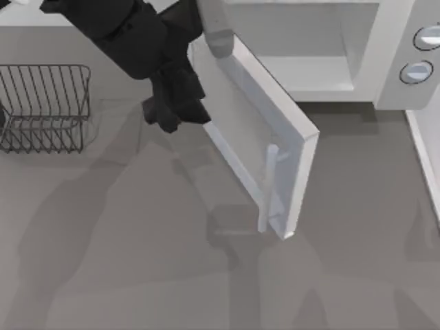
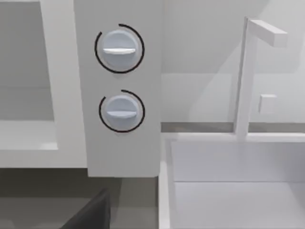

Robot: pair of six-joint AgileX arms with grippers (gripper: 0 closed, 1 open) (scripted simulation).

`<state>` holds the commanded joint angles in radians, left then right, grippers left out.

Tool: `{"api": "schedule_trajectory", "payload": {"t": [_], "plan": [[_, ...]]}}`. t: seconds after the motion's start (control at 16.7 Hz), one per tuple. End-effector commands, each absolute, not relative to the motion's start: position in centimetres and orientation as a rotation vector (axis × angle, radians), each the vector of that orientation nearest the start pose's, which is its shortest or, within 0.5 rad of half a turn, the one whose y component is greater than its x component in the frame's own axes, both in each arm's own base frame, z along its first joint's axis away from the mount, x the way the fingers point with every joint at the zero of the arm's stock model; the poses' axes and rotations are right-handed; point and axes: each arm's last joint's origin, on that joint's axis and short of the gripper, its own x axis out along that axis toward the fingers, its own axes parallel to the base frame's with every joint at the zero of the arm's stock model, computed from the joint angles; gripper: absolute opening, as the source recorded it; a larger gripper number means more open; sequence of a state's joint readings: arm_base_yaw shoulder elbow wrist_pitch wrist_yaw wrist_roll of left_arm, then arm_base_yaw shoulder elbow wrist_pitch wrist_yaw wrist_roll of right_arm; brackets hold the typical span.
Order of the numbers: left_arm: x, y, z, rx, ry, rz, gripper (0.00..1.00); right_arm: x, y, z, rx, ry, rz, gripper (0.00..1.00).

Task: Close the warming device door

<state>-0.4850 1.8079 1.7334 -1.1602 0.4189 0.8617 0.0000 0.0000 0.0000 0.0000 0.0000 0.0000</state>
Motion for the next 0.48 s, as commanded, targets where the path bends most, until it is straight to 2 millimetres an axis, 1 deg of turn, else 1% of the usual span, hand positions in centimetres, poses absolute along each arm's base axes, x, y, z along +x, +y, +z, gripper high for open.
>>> {"api": "schedule_trajectory", "payload": {"t": [0.18, 0.24, 0.48], "plan": [[32.23, -17.89, 30.75, 0.728, 0.856, -1.272, 0.02, 10.57, -0.12, 16.0, 0.0, 0.0, 0.0, 1.0], [32.23, -17.89, 30.75, 0.728, 0.856, -1.272, 0.0, 10.57, -0.12, 16.0, 0.0, 0.0, 0.0, 1.0], [32.23, -17.89, 30.75, 0.728, 0.856, -1.272, 0.0, 10.57, -0.12, 16.0, 0.0, 0.0, 0.0, 1.0]]}}
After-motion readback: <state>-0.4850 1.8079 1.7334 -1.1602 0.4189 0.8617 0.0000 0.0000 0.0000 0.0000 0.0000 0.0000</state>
